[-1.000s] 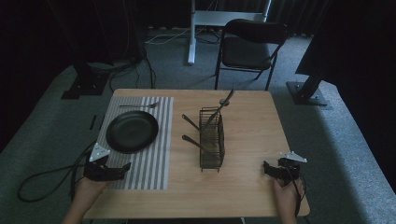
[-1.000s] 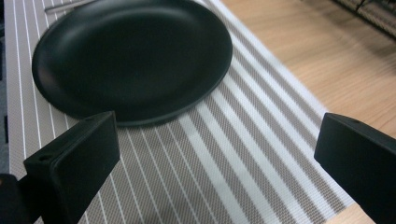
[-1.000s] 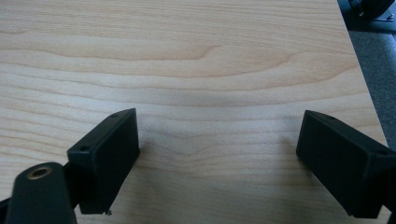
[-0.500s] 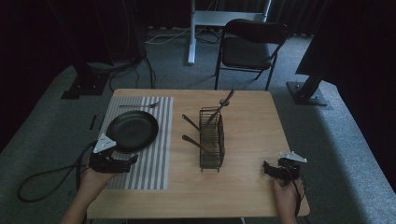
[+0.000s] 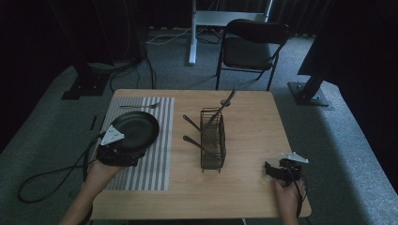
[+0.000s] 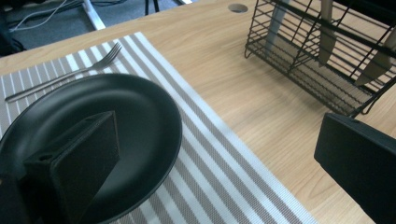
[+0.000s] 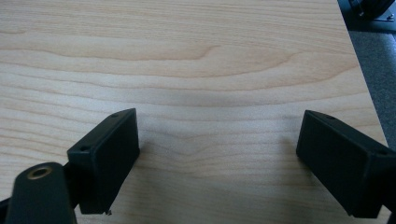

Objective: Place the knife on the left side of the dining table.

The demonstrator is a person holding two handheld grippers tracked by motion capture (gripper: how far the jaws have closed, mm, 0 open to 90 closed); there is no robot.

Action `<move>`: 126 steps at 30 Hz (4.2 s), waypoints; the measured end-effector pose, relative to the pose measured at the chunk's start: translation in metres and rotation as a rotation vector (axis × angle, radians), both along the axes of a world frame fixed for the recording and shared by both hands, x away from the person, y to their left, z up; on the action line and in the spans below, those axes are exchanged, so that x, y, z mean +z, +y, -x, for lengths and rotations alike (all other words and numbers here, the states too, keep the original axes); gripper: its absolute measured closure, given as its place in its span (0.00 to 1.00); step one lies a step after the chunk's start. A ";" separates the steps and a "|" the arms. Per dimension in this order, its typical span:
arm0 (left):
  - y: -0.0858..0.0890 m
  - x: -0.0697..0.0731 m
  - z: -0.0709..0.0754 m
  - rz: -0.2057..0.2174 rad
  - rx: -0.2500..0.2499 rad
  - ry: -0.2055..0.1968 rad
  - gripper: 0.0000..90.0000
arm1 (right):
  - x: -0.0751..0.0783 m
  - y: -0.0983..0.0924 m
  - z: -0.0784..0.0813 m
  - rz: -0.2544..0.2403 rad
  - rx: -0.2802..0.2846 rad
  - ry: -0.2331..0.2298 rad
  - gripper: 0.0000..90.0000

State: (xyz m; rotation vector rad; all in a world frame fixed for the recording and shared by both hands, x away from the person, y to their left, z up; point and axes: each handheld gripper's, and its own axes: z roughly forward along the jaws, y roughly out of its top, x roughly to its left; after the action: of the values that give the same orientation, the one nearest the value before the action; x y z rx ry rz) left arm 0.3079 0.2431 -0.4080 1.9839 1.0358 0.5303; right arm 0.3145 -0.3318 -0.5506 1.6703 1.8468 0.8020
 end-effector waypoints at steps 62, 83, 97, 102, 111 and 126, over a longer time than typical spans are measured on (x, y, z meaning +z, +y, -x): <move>-0.108 0.051 -0.080 0.047 -0.166 0.006 0.05 | 0.000 0.000 0.000 0.000 0.000 -0.001 0.14; -0.130 0.044 -0.093 0.051 -0.179 0.073 0.65 | 0.000 0.000 0.000 0.000 0.000 -0.001 0.14; -0.138 0.050 -0.084 0.126 -0.246 0.101 0.82 | 0.000 0.000 0.000 0.000 0.000 -0.001 0.14; -0.147 0.054 -0.078 0.123 -0.245 0.087 0.84 | 0.000 0.000 0.000 -0.001 0.000 -0.001 0.14; -0.162 0.059 -0.070 0.113 -0.214 0.055 0.84 | 0.000 0.000 0.000 -0.001 -0.001 -0.001 0.14; -0.183 0.074 -0.070 0.159 -0.234 0.019 0.93 | 0.000 0.000 0.000 -0.001 -0.001 -0.001 0.14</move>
State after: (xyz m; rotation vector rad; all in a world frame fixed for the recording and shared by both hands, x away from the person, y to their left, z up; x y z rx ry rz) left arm 0.3779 0.0604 -0.3337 1.9386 0.8158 0.2936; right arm 0.3146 -0.3318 -0.5506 1.6708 1.8456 0.8033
